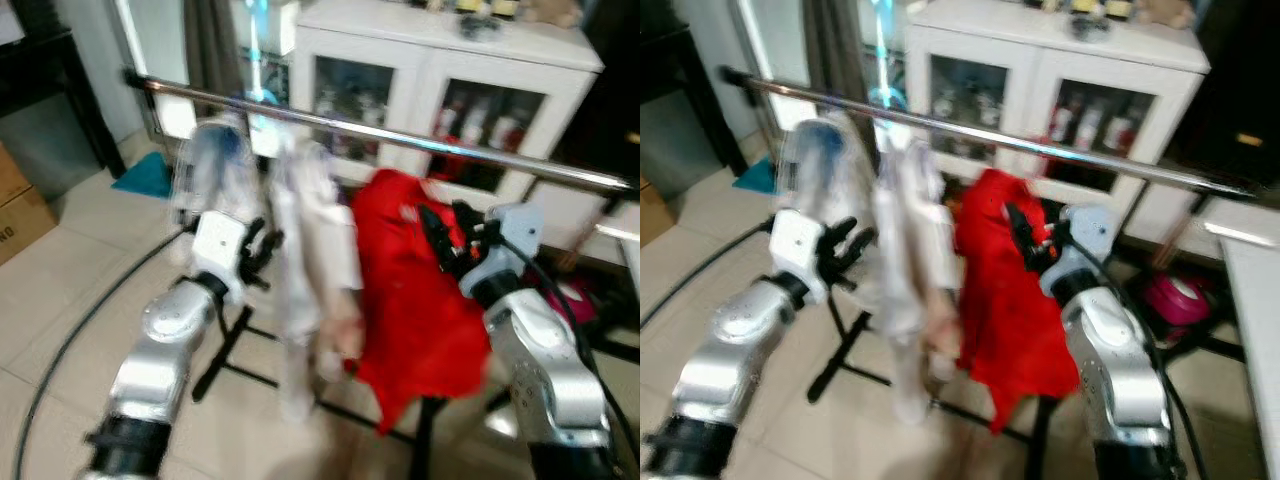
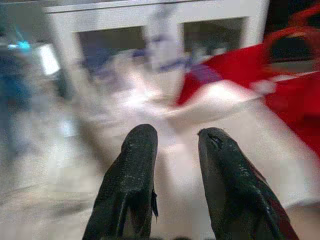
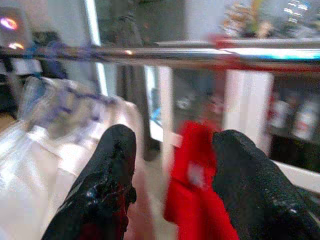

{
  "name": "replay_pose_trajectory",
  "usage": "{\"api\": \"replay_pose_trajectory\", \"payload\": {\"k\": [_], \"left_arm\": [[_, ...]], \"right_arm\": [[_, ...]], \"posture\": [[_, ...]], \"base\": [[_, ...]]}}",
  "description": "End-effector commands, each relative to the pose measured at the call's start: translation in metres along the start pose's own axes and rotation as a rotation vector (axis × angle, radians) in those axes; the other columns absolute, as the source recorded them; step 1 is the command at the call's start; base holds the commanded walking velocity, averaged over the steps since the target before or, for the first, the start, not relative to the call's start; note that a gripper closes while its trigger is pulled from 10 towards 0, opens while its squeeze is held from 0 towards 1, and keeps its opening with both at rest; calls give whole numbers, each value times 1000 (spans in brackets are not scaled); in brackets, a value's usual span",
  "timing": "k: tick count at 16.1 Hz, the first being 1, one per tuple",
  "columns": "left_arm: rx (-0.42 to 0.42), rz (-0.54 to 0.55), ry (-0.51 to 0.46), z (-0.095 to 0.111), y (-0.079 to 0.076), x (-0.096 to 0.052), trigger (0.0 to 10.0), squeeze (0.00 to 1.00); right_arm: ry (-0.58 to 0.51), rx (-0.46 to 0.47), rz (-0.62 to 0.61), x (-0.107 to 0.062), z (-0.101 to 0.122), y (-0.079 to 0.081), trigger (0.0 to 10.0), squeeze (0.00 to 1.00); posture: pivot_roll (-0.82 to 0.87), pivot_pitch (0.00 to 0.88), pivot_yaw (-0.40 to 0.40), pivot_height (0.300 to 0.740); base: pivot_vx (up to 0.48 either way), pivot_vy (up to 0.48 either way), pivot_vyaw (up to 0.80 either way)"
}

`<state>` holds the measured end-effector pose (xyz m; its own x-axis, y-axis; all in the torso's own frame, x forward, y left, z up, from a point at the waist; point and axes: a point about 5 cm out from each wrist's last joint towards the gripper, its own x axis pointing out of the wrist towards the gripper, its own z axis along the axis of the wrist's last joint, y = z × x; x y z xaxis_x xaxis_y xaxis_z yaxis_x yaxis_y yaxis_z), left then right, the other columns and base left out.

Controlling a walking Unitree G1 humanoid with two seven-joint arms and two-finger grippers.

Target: Hang hanger

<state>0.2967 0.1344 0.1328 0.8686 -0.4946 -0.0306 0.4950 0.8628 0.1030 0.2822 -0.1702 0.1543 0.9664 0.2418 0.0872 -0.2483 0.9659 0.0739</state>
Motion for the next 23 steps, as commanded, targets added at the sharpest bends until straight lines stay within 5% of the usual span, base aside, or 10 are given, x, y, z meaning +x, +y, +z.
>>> {"api": "replay_pose_trajectory", "payload": {"k": [1,6,7,8,11,15,20,21,23], "left_arm": [[25,13,-4,3,6,-2,10000,0],[26,15,-3,3,6,-2,10000,0],[16,-120,0,9,5,-3,10000,0],[4,-312,10,17,3,-6,10000,0],[15,-321,0,20,3,-6,10000,0],[1,-185,23,11,10,-5,10000,0],[-17,-144,-6,14,7,-2,10000,0],[-20,-113,2,10,7,-4,10000,0],[-34,-29,2,5,10,-5,10000,0]], "right_arm": [[-16,-6,1,2,4,2,10000,0],[-9,-14,-2,1,5,1,10000,0],[55,-43,10,19,5,-4,10000,1000],[133,-77,17,51,10,-11,10000,1000],[129,-76,36,70,17,-7,10000,1000],[147,-44,69,67,9,0,10000,1000],[115,-11,49,50,0,8,10000,1000],[85,17,31,43,0,11,10000,0],[75,35,-29,30,-6,12,10000,0]], "posture": [[-120,0,-16,740],[-120,0,-18,740],[-118,0,3,740],[-116,0,6,740],[-104,0,-11,740],[-109,0,-14,740],[-121,0,-9,740],[-123,0,-9,740],[-124,0,-10,740]], "base": [[0,-345,0],[0,-344,0],[0,0,0],[0,0,0],[0,0,0],[0,0,0],[0,0,0],[0,0,0],[0,0,0]]}}
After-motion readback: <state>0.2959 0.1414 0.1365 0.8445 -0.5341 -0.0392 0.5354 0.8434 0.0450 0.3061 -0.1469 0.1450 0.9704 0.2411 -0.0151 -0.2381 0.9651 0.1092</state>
